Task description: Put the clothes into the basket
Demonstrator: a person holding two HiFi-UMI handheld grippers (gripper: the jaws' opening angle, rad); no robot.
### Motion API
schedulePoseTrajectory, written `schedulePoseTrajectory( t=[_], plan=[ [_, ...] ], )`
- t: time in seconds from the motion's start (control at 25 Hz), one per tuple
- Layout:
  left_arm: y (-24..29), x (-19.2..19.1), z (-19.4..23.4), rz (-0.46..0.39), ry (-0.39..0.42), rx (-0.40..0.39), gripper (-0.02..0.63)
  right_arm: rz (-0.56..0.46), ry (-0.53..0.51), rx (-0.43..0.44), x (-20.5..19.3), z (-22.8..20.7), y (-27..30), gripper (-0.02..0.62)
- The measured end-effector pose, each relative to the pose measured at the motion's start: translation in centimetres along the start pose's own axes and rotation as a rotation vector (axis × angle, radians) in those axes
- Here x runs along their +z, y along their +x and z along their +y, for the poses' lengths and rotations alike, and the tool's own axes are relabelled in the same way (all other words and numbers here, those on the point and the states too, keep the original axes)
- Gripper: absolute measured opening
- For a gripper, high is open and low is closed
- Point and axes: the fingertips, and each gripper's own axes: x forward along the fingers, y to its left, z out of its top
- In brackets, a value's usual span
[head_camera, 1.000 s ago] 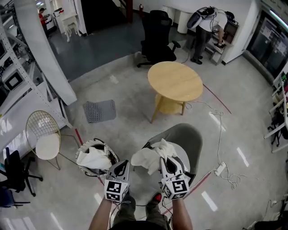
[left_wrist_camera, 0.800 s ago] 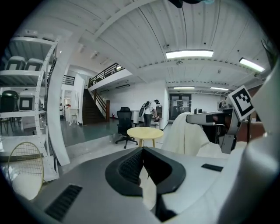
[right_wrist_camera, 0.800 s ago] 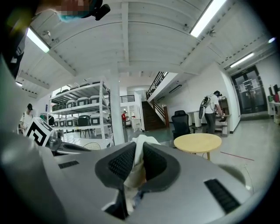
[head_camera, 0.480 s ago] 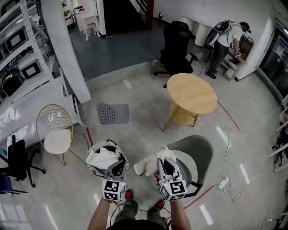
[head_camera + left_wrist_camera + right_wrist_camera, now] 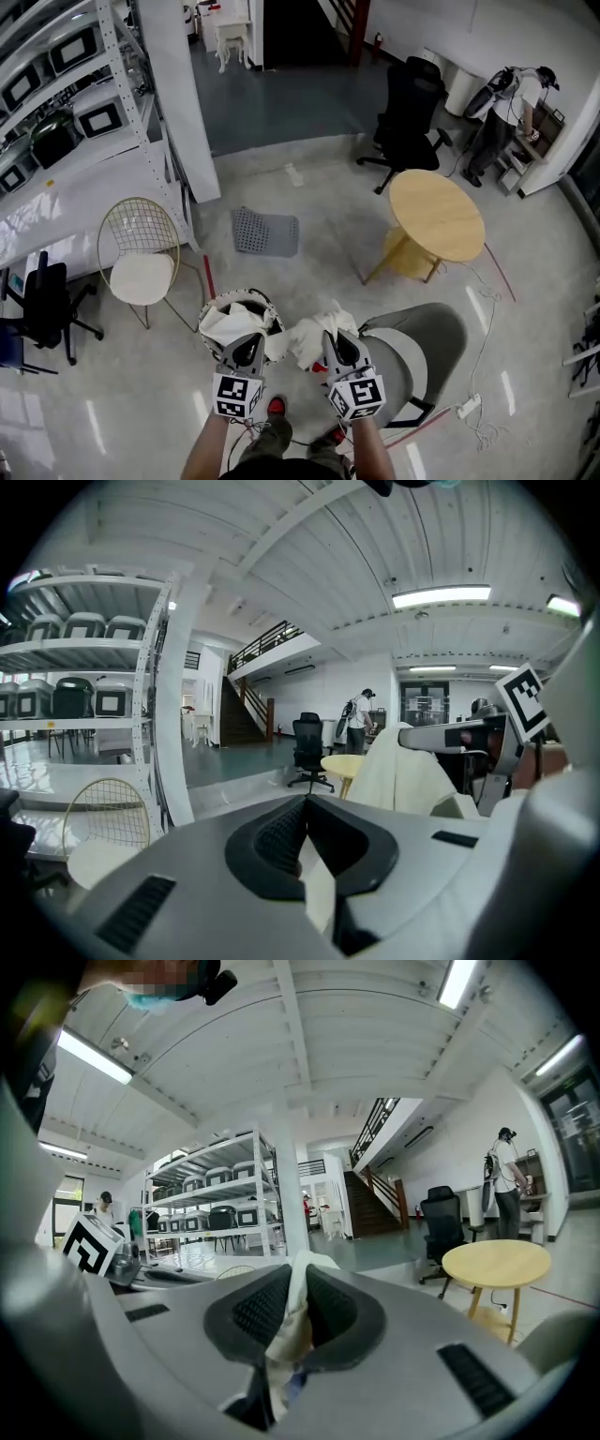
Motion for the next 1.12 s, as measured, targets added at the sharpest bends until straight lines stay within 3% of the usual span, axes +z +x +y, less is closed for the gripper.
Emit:
schedulePoseTrajectory(
  t=[0.64, 1.12],
  plan=[
    [-3.5, -3.7, 13.3, 0.031, -0.072, 0.193, 0.008, 0.056, 0.004, 0.201, -3.6, 9.6, 12.4, 0.058],
    [-4.4, -6.1, 18.5, 0.056, -0.142, 0.298, 0.007, 0.111, -0.001, 0.330, -6.1, 14.3, 19.0, 0.058]
  ],
)
